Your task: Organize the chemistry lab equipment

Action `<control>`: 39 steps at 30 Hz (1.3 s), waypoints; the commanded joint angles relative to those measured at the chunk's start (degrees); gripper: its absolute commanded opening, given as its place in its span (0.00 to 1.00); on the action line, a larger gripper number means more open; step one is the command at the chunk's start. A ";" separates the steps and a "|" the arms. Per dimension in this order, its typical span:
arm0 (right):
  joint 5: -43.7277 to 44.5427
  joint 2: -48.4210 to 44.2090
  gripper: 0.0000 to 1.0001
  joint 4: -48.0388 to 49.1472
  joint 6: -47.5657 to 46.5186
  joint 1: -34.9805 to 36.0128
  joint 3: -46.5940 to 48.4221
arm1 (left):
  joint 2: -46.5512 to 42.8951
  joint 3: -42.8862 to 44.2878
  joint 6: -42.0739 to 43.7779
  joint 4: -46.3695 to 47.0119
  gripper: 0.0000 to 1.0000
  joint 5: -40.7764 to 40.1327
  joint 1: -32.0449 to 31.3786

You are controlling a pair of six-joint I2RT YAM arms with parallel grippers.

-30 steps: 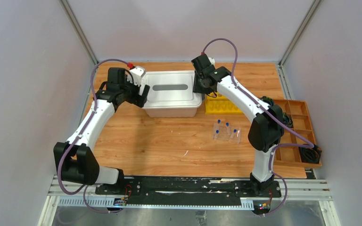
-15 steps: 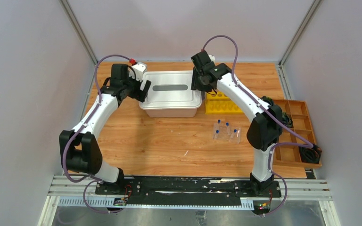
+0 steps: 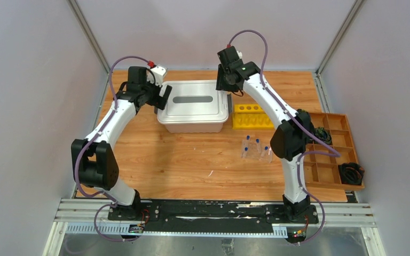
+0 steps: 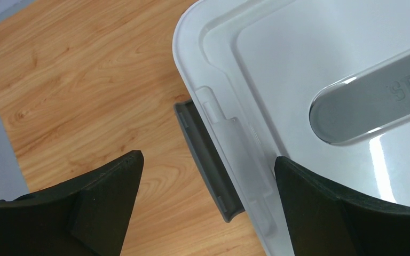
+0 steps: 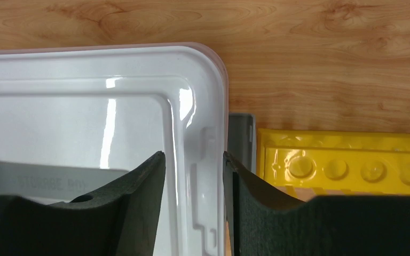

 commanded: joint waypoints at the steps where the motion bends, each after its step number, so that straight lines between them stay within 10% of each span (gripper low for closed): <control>1: -0.49 4.88 0.47 -1.91 -1.87 -1.39 3.89 | 0.77 3.16 0.81 0.47 1.00 -1.24 0.42; 26: -3.99 12.64 0.43 -4.35 -2.99 -4.30 10.75 | 12.02 11.49 -1.09 0.89 0.98 -1.43 0.45; 39: -6.86 8.48 0.75 -3.92 -3.59 -4.44 11.39 | 14.40 11.37 -1.23 0.35 1.00 -2.32 1.38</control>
